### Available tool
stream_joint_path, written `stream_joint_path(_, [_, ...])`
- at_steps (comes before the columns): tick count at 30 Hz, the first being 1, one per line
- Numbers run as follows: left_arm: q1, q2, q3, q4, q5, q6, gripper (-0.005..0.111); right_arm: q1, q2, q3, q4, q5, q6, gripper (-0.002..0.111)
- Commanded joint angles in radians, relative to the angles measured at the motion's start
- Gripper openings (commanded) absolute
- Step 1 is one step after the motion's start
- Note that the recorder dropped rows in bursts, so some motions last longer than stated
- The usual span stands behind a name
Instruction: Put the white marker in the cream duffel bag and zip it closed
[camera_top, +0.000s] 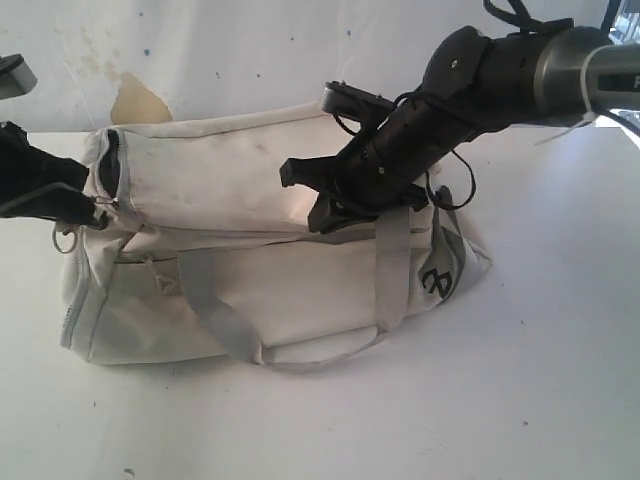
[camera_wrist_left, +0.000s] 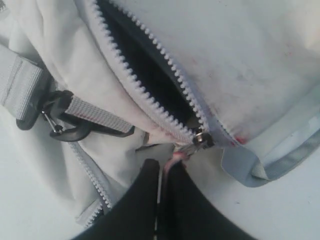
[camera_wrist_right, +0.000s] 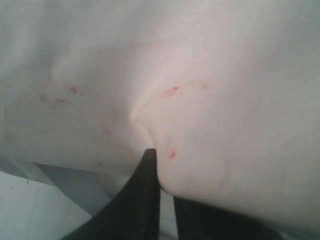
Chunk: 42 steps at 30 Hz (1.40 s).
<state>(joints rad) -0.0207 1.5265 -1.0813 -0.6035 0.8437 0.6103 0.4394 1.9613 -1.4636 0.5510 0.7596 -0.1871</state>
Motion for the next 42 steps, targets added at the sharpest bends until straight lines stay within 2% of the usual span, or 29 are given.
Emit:
stream_joint_path(1, [0.046, -0.014, -0.037, 0.171, -0.030, -0.009, 0.000, -0.032, 0.002, 0.009, -0.229, -0.028, -0.010, 0.000])
stream_joint_path(4, [0.055, -0.014, -0.037, 0.217, -0.018, -0.038, 0.000, -0.032, 0.002, 0.009, -0.233, -0.048, -0.010, 0.000])
stream_joint_path(13, [0.055, -0.014, -0.037, 0.082, 0.030, -0.020, 0.000, -0.032, 0.000, 0.009, -0.190, -0.068, -0.091, 0.003])
stream_joint_path(15, [0.055, -0.014, -0.037, 0.064, 0.051, 0.040, 0.000, -0.032, -0.009, 0.009, -0.120, -0.059, -0.163, 0.014])
stream_joint_path(21, [0.055, -0.014, -0.037, 0.064, 0.048, 0.045, 0.000, -0.032, -0.057, 0.009, 0.023, -0.034, -0.290, 0.047])
stream_joint_path(24, [0.055, -0.014, -0.037, 0.064, 0.048, 0.045, 0.000, -0.032, -0.079, 0.009, 0.025, -0.011, -0.309, 0.054])
stream_joint_path(30, [0.055, -0.014, -0.037, 0.064, 0.048, 0.045, 0.000, -0.030, -0.086, 0.009, 0.052, 0.090, -0.309, 0.054])
stream_joint_path(42, [0.055, -0.014, -0.037, 0.064, 0.059, 0.045, 0.000, -0.028, -0.086, -0.008, 0.088, 0.144, -0.411, 0.054])
